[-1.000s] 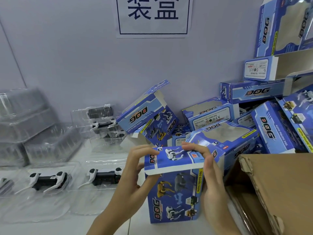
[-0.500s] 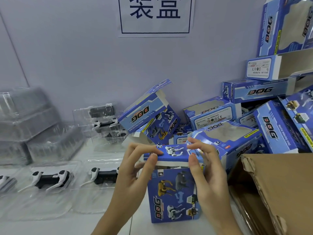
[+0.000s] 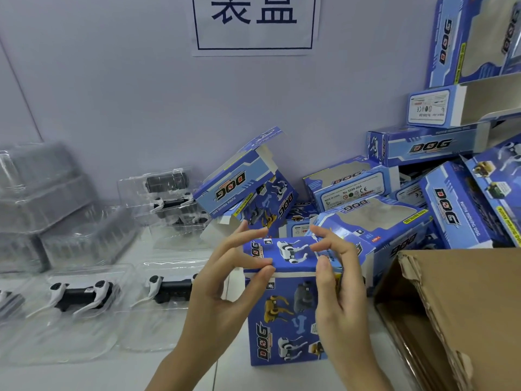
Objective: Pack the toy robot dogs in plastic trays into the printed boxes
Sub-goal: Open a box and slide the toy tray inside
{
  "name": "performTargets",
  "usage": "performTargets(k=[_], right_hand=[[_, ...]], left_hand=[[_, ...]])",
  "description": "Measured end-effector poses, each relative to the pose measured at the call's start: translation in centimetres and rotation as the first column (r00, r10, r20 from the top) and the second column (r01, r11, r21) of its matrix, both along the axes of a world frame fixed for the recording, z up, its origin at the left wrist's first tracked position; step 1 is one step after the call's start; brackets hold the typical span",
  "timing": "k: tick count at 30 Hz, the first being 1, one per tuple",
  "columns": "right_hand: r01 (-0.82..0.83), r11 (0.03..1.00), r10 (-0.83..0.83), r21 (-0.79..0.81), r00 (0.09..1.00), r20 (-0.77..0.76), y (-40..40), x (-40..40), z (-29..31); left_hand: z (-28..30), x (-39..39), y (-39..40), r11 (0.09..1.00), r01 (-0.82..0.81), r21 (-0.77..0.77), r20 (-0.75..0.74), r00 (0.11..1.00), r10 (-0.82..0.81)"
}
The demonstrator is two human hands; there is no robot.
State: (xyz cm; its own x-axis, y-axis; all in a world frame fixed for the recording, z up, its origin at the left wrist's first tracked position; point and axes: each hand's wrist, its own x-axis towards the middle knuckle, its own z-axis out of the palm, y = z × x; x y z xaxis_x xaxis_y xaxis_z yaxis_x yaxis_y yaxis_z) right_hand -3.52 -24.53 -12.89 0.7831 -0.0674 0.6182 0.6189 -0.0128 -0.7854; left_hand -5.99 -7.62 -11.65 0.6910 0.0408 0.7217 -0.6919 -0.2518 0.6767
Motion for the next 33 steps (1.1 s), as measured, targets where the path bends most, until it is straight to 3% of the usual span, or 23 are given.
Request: performTargets(k=[6,12,15,26,29,31,33], right_hand=[[0.057,0.998,-0.059,0.035,0.997,0.055,0.4,0.0,0.3],[0.001,0.991,0.006,0.135,0.999,-0.049,0.7,-0.2,0.3],[-0.045,0.99,0.043,0.132,0.999,0.021,0.8,-0.5,0.4],[-0.004,0.99,0.005,0.142,1.0,-0.006,1.0,0.2,0.4],[-0.025,0.998,0.024,0.057,0.999,0.029,0.5,0.0,0.1],[-0.086,0.996,0.086,-0.001,0.995,-0.042,-0.6,0.2,0.3],[-0.26,0.966,0.254,-0.002,0.945,-0.206,-2.3,1.1,1.1]], left_hand=[[-0.5,0.3,0.4,0.995,-0.001,0.096,0.082,0.997,-0.007],[-0.2,0.4,0.6,0.99,-0.024,0.142,0.122,0.992,0.007],[-0.6,0.2,0.6,0.991,-0.012,0.134,0.11,0.994,-0.003],[-1.3,0.5,0.3,0.997,0.044,0.071,0.039,0.998,-0.046],[-1.3,0.5,0.5,0.996,0.075,0.043,0.021,0.997,-0.076],[-1.5,0.4,0.8,0.996,0.089,0.001,-0.005,0.996,-0.089],[-1.5,0.1,1.2,0.991,0.112,-0.07,-0.036,0.993,-0.114]])
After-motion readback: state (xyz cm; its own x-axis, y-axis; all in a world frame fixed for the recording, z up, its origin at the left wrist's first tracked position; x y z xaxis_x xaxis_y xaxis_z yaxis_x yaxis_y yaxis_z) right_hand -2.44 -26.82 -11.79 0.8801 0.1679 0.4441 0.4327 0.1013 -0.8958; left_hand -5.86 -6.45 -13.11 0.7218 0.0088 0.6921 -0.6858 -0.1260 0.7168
